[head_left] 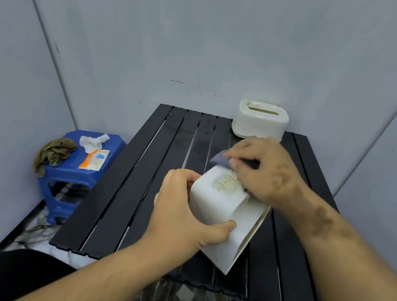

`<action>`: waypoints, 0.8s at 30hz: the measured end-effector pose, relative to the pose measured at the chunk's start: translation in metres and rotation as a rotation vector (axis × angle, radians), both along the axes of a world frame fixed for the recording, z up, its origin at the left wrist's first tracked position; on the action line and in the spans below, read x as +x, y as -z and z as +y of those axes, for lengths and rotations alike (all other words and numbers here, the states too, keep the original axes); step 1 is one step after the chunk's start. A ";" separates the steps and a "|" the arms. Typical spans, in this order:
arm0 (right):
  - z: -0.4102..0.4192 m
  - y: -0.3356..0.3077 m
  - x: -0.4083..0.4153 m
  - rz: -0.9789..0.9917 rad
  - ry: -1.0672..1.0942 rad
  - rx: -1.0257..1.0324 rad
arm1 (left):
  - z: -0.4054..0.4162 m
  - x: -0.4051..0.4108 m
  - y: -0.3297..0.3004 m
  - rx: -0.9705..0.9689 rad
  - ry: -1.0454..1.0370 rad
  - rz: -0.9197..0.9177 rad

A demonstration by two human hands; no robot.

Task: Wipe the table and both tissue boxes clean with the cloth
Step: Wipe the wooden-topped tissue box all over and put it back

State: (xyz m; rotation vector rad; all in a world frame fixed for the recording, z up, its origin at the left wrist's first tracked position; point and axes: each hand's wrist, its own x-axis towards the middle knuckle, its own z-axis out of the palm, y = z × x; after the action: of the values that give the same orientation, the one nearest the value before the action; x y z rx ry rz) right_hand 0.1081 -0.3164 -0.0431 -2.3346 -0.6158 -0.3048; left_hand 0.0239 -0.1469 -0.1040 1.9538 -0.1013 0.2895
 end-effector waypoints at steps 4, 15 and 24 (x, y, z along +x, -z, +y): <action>-0.011 0.007 0.021 0.109 0.187 0.136 | -0.001 -0.002 0.000 0.018 -0.003 -0.004; 0.020 0.006 -0.039 -0.096 -0.209 -0.026 | 0.007 -0.002 0.002 -0.040 0.001 0.018; -0.028 -0.011 -0.036 -0.003 -0.362 -0.078 | 0.007 0.000 0.003 -0.035 -0.005 0.019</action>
State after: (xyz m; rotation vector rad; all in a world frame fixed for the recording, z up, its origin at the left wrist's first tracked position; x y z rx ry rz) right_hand 0.0723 -0.3448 -0.0322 -2.2403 -1.0484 -0.1188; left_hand 0.0235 -0.1395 -0.1070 1.9216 -0.0779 0.2742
